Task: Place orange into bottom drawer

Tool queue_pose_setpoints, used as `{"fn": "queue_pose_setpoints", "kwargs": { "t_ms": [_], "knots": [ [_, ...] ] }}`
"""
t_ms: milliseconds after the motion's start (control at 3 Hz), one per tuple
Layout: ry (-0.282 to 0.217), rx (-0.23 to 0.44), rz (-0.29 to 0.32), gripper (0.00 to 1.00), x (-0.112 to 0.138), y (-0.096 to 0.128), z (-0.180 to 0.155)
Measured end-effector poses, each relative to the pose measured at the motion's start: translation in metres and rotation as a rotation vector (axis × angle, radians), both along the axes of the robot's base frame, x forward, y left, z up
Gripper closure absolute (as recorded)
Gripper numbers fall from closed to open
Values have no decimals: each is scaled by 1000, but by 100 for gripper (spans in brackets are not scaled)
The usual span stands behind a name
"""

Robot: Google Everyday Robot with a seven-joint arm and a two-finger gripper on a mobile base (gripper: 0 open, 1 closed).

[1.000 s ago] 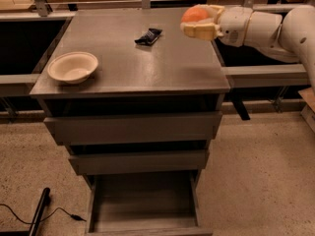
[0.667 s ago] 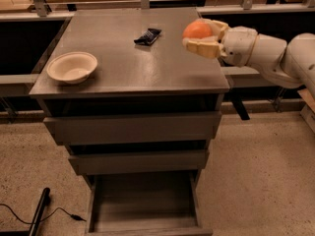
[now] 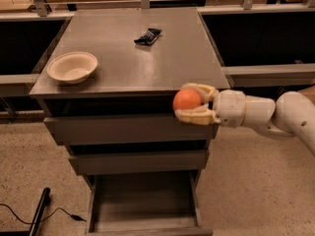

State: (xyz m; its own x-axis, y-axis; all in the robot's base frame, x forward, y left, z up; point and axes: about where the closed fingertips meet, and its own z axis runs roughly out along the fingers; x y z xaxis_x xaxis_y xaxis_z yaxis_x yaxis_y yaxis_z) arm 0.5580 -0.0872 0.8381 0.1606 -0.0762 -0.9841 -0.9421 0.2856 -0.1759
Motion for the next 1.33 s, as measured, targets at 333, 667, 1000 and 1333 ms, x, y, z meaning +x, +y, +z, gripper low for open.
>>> {"fn": "queue_pose_setpoints", "kwargs": {
  "t_ms": [333, 667, 1000, 1333],
  "knots": [
    [112, -193, 209, 100, -52, 31, -91],
    [112, -193, 209, 100, -52, 31, -91],
    [95, -394, 203, 100, -55, 20, -186],
    [105, -591, 221, 100, -68, -8, -288]
  ]
}}
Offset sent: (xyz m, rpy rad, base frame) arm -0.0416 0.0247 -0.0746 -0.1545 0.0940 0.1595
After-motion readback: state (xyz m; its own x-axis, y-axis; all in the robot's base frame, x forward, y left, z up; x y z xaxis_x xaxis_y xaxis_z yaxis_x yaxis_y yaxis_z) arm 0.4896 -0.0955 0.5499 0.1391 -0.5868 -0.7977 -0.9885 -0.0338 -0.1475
